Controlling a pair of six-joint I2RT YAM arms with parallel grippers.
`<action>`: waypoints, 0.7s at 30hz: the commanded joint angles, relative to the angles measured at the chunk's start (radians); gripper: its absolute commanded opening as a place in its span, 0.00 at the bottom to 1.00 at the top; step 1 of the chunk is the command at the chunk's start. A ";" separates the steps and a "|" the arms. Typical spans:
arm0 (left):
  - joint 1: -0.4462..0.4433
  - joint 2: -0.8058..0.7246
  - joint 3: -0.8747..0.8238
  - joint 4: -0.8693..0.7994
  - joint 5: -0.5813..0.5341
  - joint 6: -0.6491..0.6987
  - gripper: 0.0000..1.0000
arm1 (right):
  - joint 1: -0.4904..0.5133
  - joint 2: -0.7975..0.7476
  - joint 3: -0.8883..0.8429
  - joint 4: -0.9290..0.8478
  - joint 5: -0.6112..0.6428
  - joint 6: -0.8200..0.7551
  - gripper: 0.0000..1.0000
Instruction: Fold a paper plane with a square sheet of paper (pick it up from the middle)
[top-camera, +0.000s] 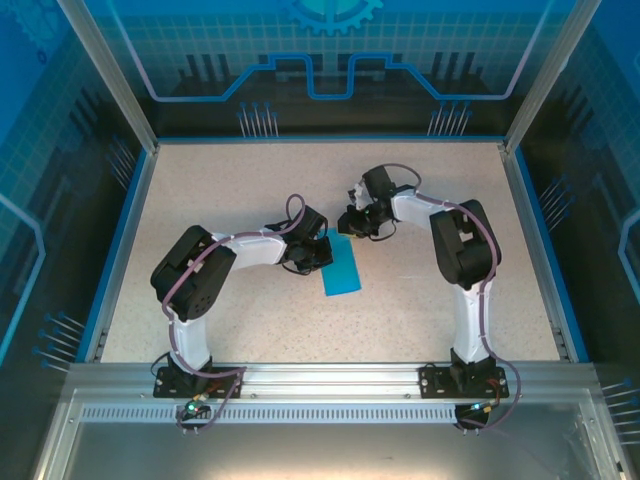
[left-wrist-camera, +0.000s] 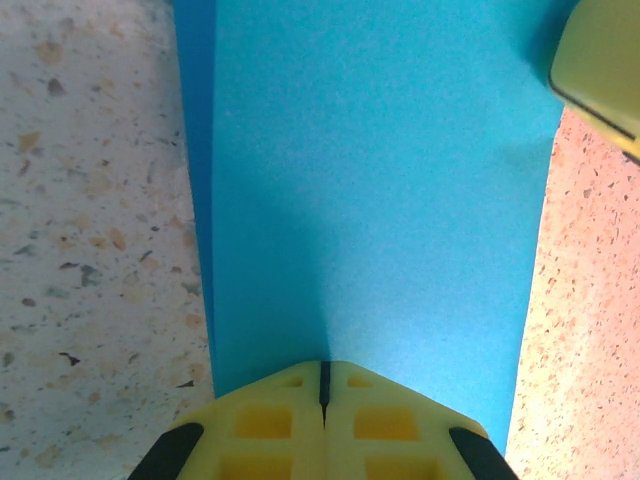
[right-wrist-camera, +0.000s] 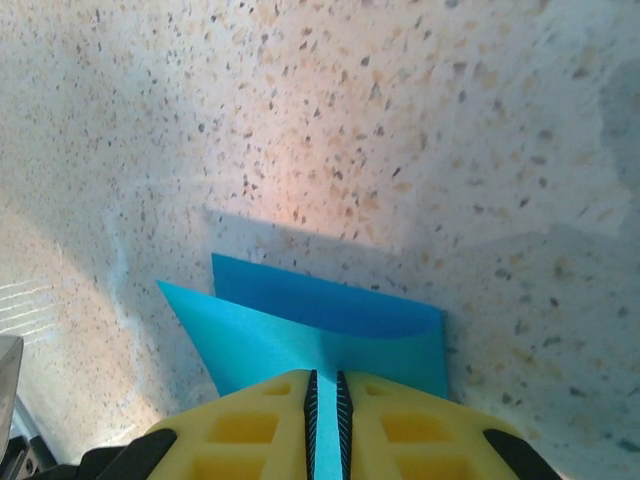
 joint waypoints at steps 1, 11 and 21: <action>-0.014 0.059 -0.033 -0.154 -0.034 0.027 0.07 | -0.014 0.049 0.028 -0.016 0.045 0.008 0.16; -0.016 0.050 -0.039 -0.158 -0.035 0.029 0.07 | -0.016 0.037 0.058 -0.017 0.028 0.036 0.16; -0.017 0.050 -0.035 -0.165 -0.041 0.029 0.07 | -0.014 0.092 0.080 -0.021 0.049 0.042 0.17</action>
